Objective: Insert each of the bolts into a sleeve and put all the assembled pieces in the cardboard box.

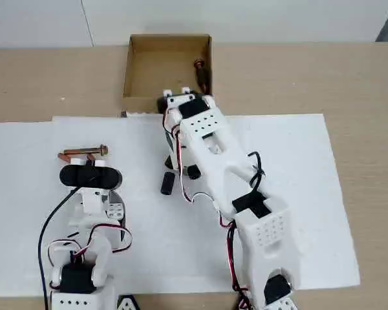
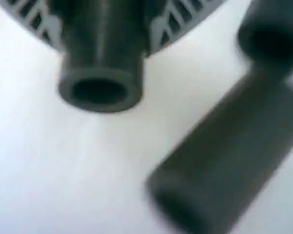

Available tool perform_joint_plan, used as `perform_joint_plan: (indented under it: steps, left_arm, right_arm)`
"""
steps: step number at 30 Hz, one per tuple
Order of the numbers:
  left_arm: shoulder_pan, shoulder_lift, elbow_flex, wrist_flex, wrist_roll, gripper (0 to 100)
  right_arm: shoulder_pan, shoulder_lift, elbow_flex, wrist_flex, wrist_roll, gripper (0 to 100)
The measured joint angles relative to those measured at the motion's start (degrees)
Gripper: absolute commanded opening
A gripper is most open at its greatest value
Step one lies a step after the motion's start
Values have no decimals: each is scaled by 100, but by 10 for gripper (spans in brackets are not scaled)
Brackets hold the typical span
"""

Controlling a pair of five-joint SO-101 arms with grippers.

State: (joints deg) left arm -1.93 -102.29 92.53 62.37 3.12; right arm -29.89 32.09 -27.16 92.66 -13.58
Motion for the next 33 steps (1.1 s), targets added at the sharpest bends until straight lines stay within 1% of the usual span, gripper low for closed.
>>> perform_joint_plan:
  steps: [5, 9, 12, 15, 18, 23, 26, 29, 33]
  left_arm:
    - [0, 0, 0, 0, 0, 7]
    - [0, 0, -26, 0, 0, 7]
    - [0, 0, -360, 0, 0, 7]
    - [0, 0, -879, 0, -9, 7]
    - [0, 9, -1345, 123, -9, 7]
    - [-79, 897, -2127, 589, -26, 7]
    - [-404, 1670, -2699, 624, -26, 7]
    - [-905, 2567, -3314, 668, -26, 7]
    - [-1433, 3789, -4035, 1055, 0, 7]
  right_arm:
    - [18, -905, -545, 431, 0, 3]
    - [0, -2092, -580, 510, 0, 3]
    - [79, -2945, -413, 510, 0, 3]
    - [334, -3745, 290, 536, 0, 3]
    - [695, -4554, 1319, 545, 0, 3]
    - [1354, -5996, 3015, 554, 0, 3]
    - [1714, -6822, 3974, 519, 0, 3]
    - [2119, -7543, 4818, 387, 0, 3]
    - [2505, -8413, 5758, 273, 0, 3]
